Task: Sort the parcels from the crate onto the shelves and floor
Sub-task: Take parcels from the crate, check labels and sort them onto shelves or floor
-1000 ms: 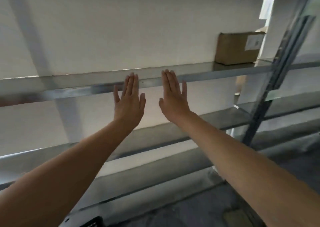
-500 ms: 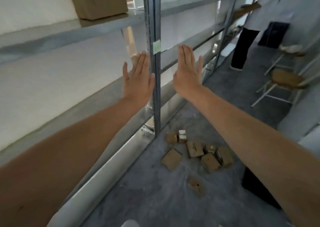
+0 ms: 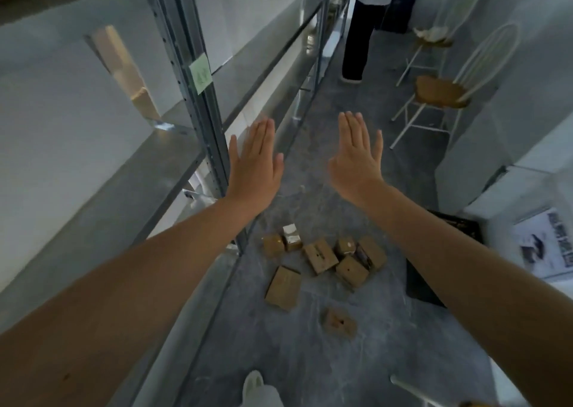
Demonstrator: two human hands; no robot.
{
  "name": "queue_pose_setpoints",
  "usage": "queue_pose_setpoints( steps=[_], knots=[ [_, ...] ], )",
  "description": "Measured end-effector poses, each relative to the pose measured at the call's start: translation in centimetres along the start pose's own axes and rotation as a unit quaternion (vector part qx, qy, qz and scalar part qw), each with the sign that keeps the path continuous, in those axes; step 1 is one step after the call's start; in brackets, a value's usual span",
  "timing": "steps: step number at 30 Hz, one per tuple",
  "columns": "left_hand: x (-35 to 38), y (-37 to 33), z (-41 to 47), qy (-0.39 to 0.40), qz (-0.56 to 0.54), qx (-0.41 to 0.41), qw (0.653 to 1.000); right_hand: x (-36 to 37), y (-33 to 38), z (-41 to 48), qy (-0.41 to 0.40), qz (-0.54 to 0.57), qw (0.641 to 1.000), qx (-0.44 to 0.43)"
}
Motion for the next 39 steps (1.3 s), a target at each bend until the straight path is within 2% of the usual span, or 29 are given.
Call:
queue_pose_setpoints(
  steps=[8,14,19,22,32,39],
  knots=[
    [8.1,4.2,5.4,0.092,0.008,0.009,0.996,7.7,-3.7,2.7,0.051,0.013,0.995,0.086],
    [16.2,0.4,6.1,0.153,-0.007,0.05,0.987,12.6,-12.4,1.2,0.077,0.028,0.98,0.182],
    [24.2,-3.0,5.4,0.209,-0.002,0.047,0.977,18.3,-20.8,-1.4,0.12,0.048,0.963,0.237],
    [29.4,-5.1,4.3,0.244,0.005,0.047,0.969,23.0,-25.9,-3.5,0.168,0.054,0.951,0.255],
    [47.6,-9.6,1.1,0.327,-0.033,-0.049,0.943,36.9,-42.1,-9.5,0.294,0.033,0.912,0.286],
    [60.7,-11.1,-0.6,0.383,-0.044,-0.024,0.922,50.2,-47.0,-10.5,0.34,0.063,0.886,0.31]
  ],
)
Point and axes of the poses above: each hand's wrist, its own z-axis towards the middle knuckle, its own x-axis out of the palm, y = z × x, the point moved 9 cm from there along z, towards the middle knuckle, and after that the axes turned 3 degrees about y, right-handed, at the moved point
